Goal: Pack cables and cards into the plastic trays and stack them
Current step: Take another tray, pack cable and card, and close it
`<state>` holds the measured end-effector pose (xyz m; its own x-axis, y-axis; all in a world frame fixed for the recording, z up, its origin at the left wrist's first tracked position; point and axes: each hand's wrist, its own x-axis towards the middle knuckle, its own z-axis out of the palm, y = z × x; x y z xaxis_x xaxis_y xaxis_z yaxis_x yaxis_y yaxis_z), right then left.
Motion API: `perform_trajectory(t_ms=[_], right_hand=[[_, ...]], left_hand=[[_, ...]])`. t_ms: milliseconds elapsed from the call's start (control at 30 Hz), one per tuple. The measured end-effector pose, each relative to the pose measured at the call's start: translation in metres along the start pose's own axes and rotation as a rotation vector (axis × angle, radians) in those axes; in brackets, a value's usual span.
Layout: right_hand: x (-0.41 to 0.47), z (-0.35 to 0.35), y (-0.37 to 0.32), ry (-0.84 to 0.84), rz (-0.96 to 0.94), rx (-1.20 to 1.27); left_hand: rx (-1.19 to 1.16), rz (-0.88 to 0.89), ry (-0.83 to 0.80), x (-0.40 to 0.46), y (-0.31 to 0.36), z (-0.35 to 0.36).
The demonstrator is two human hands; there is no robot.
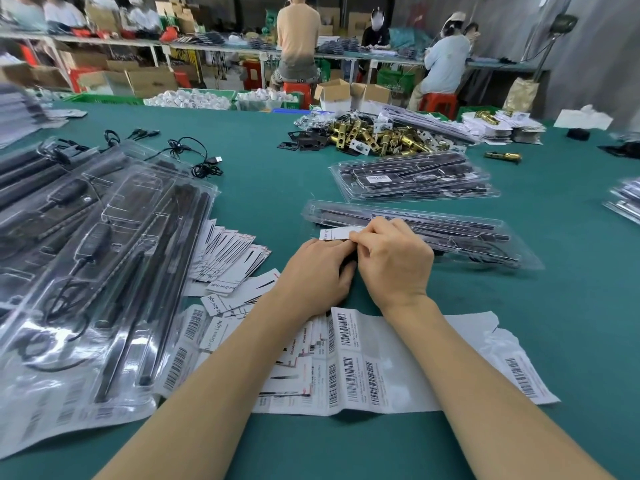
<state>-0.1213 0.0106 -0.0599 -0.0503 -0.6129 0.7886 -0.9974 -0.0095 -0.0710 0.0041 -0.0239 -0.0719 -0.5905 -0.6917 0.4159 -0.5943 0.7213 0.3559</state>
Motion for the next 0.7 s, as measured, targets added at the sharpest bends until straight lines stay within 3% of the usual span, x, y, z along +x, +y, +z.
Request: perform_trajectory(t_ms=[133, 233, 400, 700], right_hand=[[-0.004, -0.007, -0.003, -0.105, 0.035, -0.009], [-0.008, -0.013, -0.006, -0.318, 0.07, -0.068], [-0.02, -0.019, -0.011, -0.525, 0.029, -0.11], [-0.013, -0.017, -0.01, -0.732, 0.087, -0.145]], left_hand=[[-0.017, 0.004, -0.015, 0.0, -0.001, -0.001], [-0.01, 0.013, -0.025, 0.0, 0.0, -0.002], [-0.005, 0.016, -0.025, 0.0, 0.0, -0.002], [-0.052, 0.048, -0.058, 0.002, -0.002, -0.008]])
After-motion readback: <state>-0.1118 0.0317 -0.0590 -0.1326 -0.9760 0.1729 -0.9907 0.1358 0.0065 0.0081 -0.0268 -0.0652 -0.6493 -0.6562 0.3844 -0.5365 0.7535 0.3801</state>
